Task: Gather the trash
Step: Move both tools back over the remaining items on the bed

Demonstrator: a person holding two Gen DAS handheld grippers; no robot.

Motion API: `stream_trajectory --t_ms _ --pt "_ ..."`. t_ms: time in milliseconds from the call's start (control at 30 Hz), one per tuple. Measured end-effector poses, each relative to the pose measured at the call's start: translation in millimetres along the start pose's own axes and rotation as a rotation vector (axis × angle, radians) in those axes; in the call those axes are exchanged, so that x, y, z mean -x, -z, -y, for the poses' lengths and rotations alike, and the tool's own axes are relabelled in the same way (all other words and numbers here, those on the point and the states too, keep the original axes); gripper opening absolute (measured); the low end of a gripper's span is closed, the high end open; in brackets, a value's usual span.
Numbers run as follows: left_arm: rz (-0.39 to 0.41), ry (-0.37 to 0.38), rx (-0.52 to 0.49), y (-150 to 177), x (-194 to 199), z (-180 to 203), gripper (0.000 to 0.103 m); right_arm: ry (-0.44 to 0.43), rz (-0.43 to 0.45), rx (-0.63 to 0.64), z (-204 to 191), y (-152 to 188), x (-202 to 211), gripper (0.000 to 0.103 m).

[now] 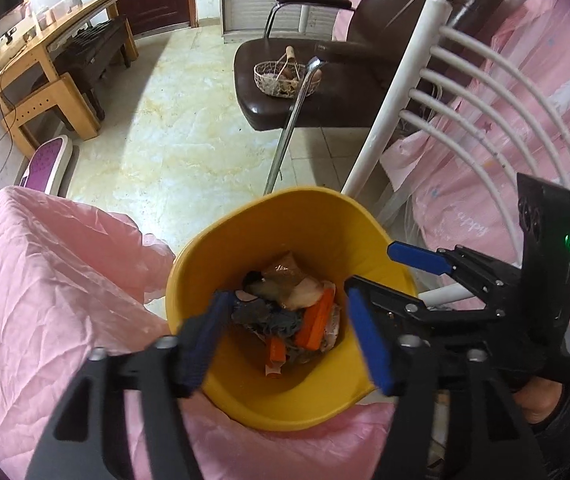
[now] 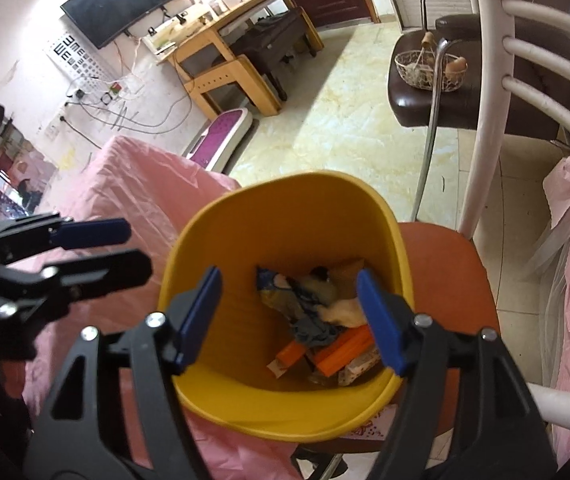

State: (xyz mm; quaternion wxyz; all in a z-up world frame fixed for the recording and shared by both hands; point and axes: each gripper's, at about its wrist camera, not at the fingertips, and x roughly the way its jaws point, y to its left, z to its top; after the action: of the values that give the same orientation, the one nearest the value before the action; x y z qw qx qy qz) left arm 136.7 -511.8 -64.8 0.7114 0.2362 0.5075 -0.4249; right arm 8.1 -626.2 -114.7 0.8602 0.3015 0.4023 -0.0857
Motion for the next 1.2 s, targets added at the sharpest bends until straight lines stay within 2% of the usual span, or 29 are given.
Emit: stream_trajectory --t_ms 133,233,433,533,800,900,967,1200 --pt "0.036 -0.019 0.011 7.2 18.9 -5.4 0.065 0.002 0.018 0.022 -13.3 -3.0 10.6 0.073" --pt "0.091 -0.063 0.036 19.4 45.5 -17.4 0.065 -0.017 0.042 0.062 -37.2 -7.1 21.0 0.075" --pt "0.195 -0.221 0.120 54.1 100.1 -60.7 0.066 -0.058 0.069 0.186 -105.9 -10.1 29.0 0.075" --pt "0.220 -0.266 0.179 73.3 120.4 -87.1 0.066 -0.086 0.063 0.247 -143.7 -7.0 25.8 0.082" --pt "0.255 -0.390 0.374 147.0 171.4 -169.3 0.067 -0.157 0.018 0.414 -247.1 9.6 13.5 0.082" --pt "0.263 -0.432 0.436 173.9 187.2 -193.1 0.067 -0.192 -0.004 0.478 -285.7 18.4 5.6 0.082" --pt "0.264 -0.456 0.471 189.2 195.6 -206.5 0.067 -0.219 -0.022 0.517 -309.8 25.5 0.2 0.087" --pt "0.273 -0.517 0.587 236.7 217.3 -253.7 0.072 -0.295 -0.083 0.641 -385.4 54.1 -16.7 0.088"
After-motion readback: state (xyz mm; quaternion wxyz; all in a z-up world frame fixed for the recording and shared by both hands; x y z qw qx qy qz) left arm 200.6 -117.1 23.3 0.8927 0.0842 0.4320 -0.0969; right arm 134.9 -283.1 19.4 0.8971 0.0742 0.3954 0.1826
